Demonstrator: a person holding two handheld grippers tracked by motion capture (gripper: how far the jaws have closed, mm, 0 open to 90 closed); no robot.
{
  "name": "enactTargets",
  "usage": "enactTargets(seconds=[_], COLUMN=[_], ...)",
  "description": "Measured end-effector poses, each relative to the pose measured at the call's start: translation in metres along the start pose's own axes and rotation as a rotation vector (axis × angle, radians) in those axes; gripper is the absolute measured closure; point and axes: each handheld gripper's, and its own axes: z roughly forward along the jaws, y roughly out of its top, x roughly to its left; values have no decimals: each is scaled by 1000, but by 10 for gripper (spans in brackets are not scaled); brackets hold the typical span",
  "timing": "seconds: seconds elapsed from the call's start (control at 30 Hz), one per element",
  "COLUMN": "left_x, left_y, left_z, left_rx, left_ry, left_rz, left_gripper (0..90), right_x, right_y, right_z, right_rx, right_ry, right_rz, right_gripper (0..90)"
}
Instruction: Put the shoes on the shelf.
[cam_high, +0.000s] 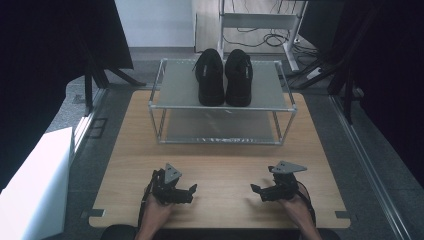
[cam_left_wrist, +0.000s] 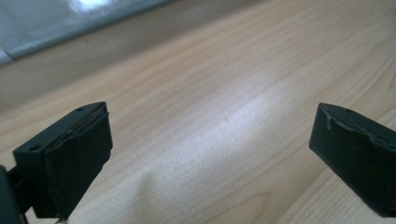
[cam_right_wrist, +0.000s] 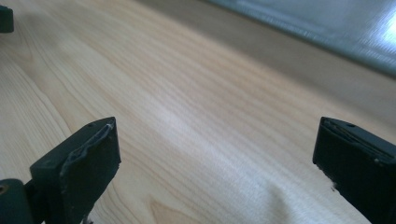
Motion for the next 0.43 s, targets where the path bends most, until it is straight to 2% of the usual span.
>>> enactTargets(seconds=[0.17,0.3,0.43], left_x=[-6,-11,-12], left_y=[-4,-7,-6], left_z=[10,18,20], left_rx=[57,112,120], left_ry=[-7,13,10], left_rz=[29,68,67], left_gripper=[0,0,0], right_x=[3,4,4], right_y=[-7,-10,-12], right_z=[9,14,17], right_rx=[42,76,107], right_ry=[8,8,6], right_rz=[-14,-36,-43], right_gripper=[8,6,5])
